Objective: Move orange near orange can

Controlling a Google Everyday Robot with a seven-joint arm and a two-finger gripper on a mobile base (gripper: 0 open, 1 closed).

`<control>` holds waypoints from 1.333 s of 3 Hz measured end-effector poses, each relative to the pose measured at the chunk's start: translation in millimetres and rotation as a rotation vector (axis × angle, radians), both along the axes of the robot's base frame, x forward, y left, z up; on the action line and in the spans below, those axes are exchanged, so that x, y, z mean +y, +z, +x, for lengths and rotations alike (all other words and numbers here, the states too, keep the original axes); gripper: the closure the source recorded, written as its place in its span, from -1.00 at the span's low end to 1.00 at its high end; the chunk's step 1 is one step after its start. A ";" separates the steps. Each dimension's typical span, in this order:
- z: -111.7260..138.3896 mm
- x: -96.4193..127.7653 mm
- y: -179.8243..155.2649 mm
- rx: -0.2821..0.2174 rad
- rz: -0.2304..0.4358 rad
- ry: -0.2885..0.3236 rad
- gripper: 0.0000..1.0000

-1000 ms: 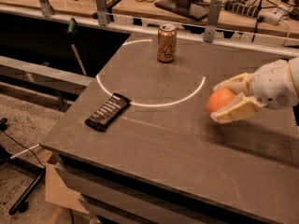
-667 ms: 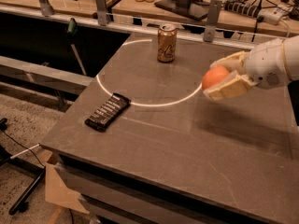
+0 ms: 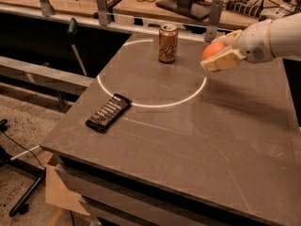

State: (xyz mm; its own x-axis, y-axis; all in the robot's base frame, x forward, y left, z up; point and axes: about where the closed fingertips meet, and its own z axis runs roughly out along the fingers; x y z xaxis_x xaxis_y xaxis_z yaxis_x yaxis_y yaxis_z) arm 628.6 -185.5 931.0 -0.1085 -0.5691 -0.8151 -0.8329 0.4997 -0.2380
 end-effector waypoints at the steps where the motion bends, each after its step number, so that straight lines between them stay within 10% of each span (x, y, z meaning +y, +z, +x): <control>1: 36.0 -13.4 -8.5 0.002 0.040 -0.041 1.00; 3: 81.7 4.2 -51.8 0.071 0.079 -0.061 1.00; 4: 95.0 18.2 -66.7 0.062 0.112 -0.069 0.65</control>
Offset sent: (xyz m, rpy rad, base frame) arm 0.0985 -0.0002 -0.0549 0.0693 0.0919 -0.0814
